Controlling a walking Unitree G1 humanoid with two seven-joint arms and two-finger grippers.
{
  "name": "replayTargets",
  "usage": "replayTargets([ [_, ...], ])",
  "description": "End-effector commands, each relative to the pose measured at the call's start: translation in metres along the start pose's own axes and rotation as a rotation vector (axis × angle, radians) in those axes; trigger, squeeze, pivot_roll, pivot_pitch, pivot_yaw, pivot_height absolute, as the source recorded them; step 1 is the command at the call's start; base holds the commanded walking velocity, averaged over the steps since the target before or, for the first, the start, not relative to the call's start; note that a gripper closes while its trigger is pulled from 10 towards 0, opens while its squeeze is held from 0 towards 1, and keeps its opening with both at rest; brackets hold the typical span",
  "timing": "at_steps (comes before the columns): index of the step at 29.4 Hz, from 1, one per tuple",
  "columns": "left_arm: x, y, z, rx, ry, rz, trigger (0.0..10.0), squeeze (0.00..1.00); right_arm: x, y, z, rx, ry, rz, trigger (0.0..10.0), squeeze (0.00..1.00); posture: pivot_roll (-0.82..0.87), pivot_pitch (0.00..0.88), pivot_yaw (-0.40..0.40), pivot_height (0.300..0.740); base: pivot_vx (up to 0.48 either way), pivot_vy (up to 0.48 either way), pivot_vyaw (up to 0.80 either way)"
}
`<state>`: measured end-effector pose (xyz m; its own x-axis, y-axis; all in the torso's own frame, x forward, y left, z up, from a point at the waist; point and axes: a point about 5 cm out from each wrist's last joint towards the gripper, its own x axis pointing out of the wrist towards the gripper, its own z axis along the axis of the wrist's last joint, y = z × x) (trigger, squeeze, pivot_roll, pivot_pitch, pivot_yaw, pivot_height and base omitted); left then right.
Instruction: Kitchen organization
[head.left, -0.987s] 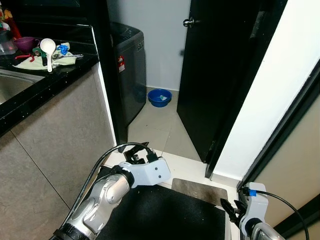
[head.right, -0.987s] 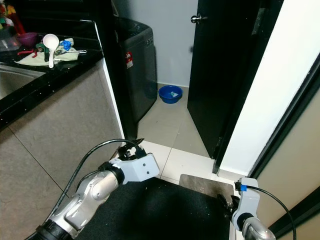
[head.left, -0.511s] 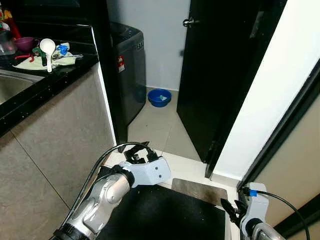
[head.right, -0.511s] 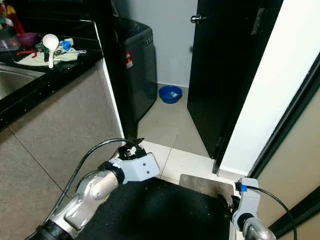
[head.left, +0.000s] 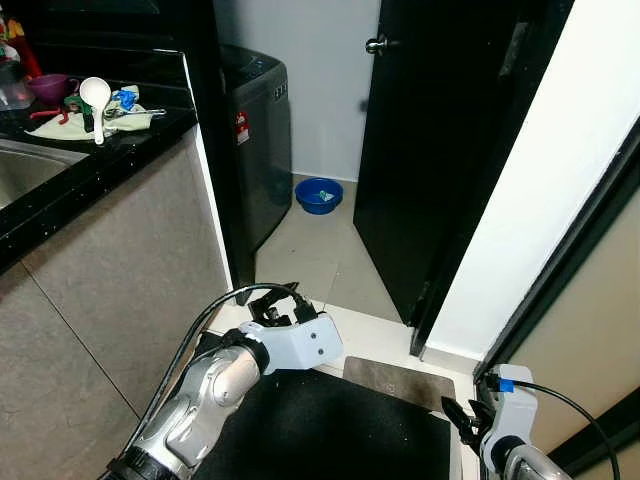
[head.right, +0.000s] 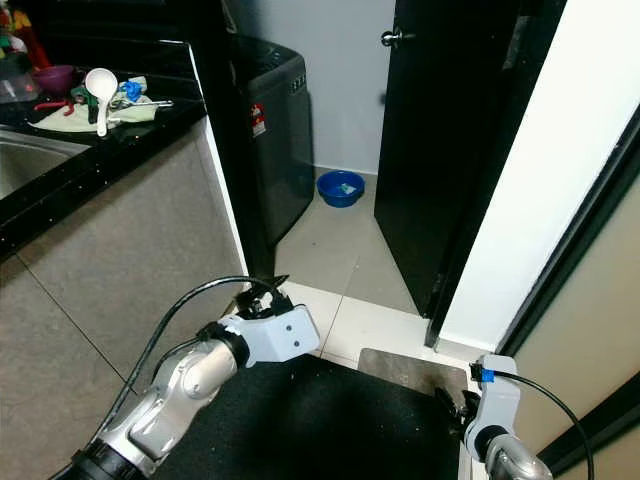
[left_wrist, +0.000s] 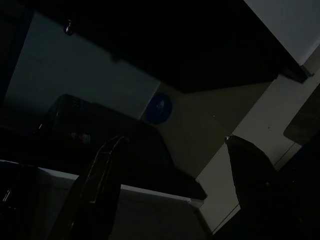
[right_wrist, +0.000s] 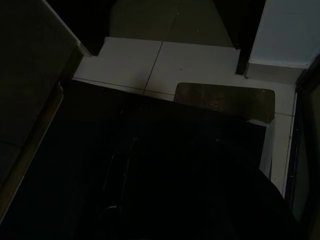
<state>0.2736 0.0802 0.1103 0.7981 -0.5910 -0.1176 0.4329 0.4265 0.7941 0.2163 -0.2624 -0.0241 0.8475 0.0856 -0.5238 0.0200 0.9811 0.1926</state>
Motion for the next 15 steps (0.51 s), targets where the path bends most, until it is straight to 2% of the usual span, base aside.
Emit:
replayTargets([
  [1,-0.0029,0.0018,-0.0050,0.010,0.025,-0.007,10.0,0.00,0.0006,0.0026,0.0013,0.003,-0.006,0.009,10.0,0.00,-0.07,0.000,-0.002,0.740,0.000,0.000,0.00],
  [15,-0.0032,0.0023,-0.0049,0.011,0.026,-0.007,10.0,0.00,0.0006,0.0033,0.0015,0.003,-0.007,0.010,10.0,0.00,-0.08,0.000,-0.002,0.740,0.000,0.000,0.00],
])
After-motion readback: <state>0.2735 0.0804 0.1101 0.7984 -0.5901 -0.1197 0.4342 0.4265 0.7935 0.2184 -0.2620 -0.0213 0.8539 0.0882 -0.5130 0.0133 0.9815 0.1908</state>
